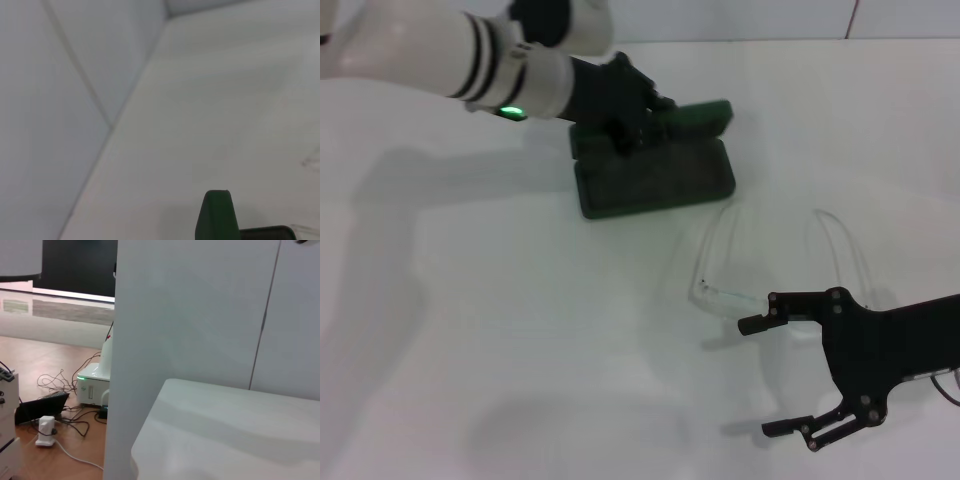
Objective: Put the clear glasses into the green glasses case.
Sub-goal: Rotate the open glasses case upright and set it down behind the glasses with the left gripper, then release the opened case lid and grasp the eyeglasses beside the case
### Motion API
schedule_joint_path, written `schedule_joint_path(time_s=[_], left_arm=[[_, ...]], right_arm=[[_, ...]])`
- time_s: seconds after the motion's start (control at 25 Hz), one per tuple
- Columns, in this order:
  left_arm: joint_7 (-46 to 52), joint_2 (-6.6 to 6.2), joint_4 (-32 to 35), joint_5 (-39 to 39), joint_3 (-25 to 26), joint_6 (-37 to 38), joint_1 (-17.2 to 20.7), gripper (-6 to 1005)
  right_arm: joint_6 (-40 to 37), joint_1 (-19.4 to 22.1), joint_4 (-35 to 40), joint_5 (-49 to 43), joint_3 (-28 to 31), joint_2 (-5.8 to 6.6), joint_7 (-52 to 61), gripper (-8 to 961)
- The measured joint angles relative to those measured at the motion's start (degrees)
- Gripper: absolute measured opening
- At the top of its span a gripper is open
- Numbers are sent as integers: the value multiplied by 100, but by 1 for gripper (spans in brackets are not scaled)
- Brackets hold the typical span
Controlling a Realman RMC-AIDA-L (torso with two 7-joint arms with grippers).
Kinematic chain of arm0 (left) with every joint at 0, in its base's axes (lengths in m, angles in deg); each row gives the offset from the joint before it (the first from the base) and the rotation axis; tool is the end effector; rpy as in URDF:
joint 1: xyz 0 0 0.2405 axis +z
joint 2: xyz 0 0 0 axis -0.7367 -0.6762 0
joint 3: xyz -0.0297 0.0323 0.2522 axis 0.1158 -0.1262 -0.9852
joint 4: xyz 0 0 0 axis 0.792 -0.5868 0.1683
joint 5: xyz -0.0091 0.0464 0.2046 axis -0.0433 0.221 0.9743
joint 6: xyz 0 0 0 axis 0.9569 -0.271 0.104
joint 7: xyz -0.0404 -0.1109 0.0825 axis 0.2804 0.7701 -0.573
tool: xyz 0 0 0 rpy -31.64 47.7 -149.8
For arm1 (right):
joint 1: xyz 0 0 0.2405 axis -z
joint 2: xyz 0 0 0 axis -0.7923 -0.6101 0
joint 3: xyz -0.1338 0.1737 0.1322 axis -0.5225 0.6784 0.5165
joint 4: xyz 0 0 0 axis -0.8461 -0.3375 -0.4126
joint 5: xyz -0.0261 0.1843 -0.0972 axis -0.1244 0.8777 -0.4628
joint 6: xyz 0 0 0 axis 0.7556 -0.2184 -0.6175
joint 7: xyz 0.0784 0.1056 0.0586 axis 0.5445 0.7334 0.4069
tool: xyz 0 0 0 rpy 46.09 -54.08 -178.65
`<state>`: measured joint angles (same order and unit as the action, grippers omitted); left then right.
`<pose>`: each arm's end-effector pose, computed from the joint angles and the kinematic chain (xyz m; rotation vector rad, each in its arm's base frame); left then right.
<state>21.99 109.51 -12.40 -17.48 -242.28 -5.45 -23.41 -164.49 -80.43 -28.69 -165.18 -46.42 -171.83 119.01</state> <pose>-0.1555 0.4499 -0.0588 -2.7673 0.1552 -0.0107 0.2338 0.2830 -0.0230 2.9925 0.3728 -0.7477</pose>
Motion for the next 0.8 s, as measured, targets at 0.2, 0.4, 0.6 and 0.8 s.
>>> schedule_joint_path(time_s=[0.2, 0.4, 0.6, 0.8], left_arm=[[-3, 9, 328, 359, 0, 6, -211, 226], [85, 10, 446, 700, 0, 141, -379, 255], [230, 13, 425, 691, 5, 165, -456, 284], [373, 13, 350, 459, 9, 112, -453, 313]], right_arm=[[4, 50, -21, 1, 6, 7, -48, 860], [7, 74, -80, -3, 114, 49, -49, 858], [6, 103, -83, -7, 171, 81, -45, 856], [10, 100, -83, -14, 179, 85, -41, 855]])
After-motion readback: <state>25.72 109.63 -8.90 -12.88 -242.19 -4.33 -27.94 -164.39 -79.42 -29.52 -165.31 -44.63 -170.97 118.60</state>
